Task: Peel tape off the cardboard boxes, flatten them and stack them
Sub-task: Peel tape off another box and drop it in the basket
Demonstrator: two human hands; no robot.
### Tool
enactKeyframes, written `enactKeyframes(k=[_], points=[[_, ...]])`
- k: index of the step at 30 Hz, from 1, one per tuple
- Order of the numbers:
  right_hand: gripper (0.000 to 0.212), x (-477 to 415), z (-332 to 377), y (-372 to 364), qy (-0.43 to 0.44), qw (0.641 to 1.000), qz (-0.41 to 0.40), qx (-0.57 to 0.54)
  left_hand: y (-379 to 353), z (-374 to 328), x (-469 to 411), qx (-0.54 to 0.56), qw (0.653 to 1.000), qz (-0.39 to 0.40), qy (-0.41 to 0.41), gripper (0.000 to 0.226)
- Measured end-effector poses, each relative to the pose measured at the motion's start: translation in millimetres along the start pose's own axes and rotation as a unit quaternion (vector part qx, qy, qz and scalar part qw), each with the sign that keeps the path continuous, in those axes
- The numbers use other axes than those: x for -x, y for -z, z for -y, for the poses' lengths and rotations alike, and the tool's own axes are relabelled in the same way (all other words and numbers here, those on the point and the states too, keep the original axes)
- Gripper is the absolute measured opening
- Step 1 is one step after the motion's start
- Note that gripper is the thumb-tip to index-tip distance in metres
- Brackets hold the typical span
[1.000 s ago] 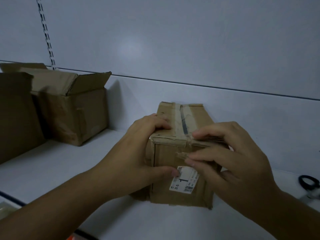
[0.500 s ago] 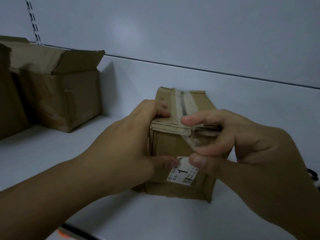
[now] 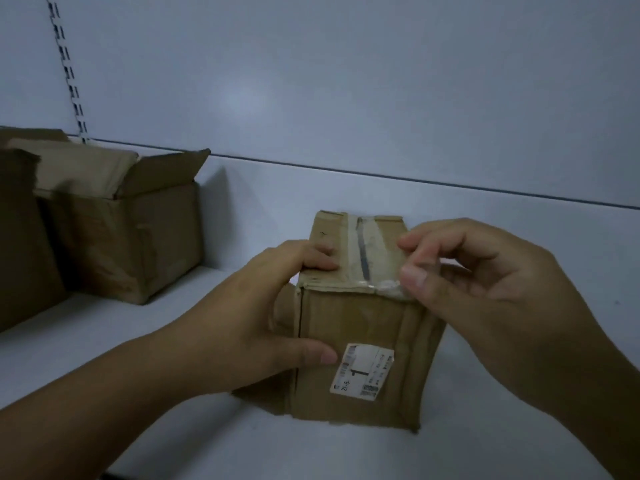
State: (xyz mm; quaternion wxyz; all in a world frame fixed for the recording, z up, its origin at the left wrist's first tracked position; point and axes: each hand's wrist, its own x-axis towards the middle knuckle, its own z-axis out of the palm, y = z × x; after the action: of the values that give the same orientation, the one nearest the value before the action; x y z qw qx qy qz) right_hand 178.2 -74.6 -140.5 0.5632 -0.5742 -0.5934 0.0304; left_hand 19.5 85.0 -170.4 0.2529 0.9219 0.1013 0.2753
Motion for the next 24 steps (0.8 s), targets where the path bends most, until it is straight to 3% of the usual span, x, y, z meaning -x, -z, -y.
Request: enactKeyframes(k=[2, 4, 8, 11, 13, 18, 24], points=[[0.018, -5.7, 11.9, -2.9, -0.022, 0.999, 0.011, 0.041, 10.9, 2.7, -0.3, 0.005, 1.0, 0.024, -0.018, 0.072], [0.019, -14.2, 26.3, -11.6, -0.051, 0.995, 0.049, 0.065, 19.9, 5.6, 1.3, -0.018, 0.998, -0.001, -0.054, 0.072], [0.016, -40.5, 44.3, -33.3, -0.149, 0.981, 0.104, 0.073, 17.7, 5.4, 19.5, -0.033, 0.989, -0.133, -0.06, 0.065], [0.012, -56.0, 46.4, -48.3, -0.23, 0.966, 0.109, 0.033, -2.6, -4.8, 35.4, 0.018, 0.968, -0.24, -0.064, 0.047], [0.013, -58.8, 47.1, -55.2, -0.252, 0.963, 0.101, 0.007, -14.4, -10.9, 40.7, 0.031, 0.96, -0.274, -0.053, 0.047], [0.015, -57.6, 41.4, -60.2, -0.238, 0.966, 0.088, 0.046, -26.8, -7.7, 39.1, -0.091, 0.947, -0.291, -0.103, 0.076], [0.011, -63.4, 34.1, -55.5, -0.276, 0.954, 0.109, 0.037, -28.5, -5.9, 27.7, -0.163, 0.938, -0.283, -0.113, 0.066]])
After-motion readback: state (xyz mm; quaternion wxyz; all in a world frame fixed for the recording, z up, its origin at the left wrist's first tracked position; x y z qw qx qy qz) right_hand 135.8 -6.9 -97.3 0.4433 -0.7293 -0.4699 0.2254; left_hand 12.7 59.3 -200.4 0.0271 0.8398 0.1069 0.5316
